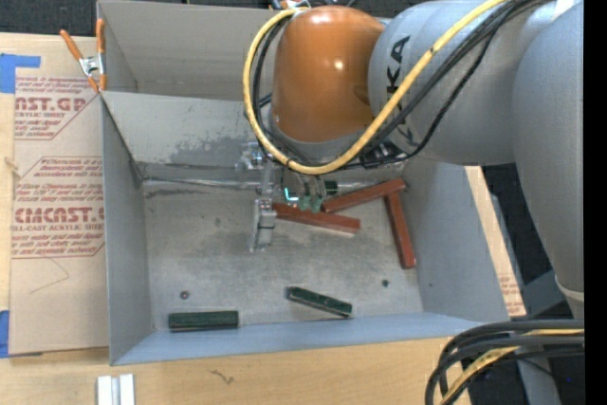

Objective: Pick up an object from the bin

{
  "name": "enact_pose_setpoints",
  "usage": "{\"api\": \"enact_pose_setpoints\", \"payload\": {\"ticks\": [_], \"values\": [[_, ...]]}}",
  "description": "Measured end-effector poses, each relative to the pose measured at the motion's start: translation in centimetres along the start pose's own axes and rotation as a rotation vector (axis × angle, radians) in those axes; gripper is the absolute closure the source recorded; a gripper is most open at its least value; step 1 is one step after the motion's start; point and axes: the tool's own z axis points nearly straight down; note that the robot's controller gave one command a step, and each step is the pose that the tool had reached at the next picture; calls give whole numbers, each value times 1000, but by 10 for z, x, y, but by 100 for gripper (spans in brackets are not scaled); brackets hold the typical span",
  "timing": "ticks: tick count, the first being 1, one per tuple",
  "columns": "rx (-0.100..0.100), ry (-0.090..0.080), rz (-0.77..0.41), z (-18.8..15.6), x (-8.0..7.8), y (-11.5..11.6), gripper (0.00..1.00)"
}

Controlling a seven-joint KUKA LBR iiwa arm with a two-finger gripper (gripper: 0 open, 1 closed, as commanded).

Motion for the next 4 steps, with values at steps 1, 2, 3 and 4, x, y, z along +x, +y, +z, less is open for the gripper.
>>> {"api": "enact_pose_setpoints", "payload": {"ticks": [1, 2, 3, 4], "values": [[3, -2, -231, 102, -27, -55, 0], [3, -6, -241, 129, 0, -144, 0], [0, -11, -151, 130, -1, -202, 0], [-1, -9, -49, 130, 4, -233, 0]]}}
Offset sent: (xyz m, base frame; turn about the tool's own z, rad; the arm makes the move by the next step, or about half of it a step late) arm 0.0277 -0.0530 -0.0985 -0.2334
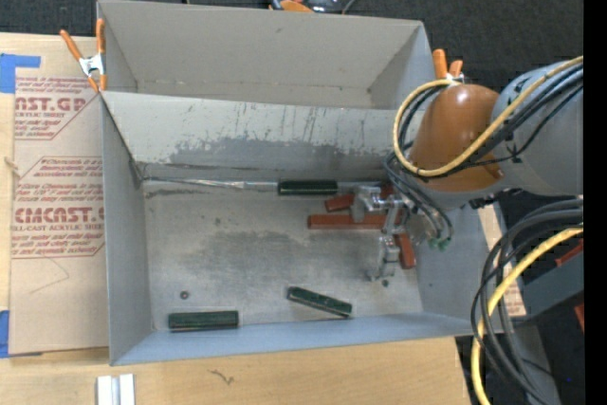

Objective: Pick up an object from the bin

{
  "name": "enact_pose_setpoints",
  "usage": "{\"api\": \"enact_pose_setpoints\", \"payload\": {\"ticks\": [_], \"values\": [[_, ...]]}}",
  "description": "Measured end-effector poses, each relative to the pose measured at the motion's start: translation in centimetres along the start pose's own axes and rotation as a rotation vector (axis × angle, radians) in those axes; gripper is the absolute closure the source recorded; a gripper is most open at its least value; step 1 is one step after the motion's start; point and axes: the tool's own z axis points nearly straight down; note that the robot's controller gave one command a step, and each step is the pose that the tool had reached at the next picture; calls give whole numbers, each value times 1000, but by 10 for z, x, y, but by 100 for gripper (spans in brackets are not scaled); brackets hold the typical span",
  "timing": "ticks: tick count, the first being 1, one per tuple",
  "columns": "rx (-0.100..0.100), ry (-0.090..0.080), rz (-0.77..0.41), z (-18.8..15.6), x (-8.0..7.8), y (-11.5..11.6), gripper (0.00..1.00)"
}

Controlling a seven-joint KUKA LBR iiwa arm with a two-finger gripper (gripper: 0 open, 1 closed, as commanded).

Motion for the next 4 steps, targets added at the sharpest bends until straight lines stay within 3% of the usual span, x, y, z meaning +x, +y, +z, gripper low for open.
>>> {"api": "enact_pose_setpoints", "payload": {"ticks": [1, 2, 3, 4], "values": [[-2, -2, 144, -2, -15, 66, 0], [1, 0, 287, 0, -40, 84, 0], [1, 0, 287, 0, -40, 83, 100], [0, -4, 625, -159, -4, 117, 100]]}}
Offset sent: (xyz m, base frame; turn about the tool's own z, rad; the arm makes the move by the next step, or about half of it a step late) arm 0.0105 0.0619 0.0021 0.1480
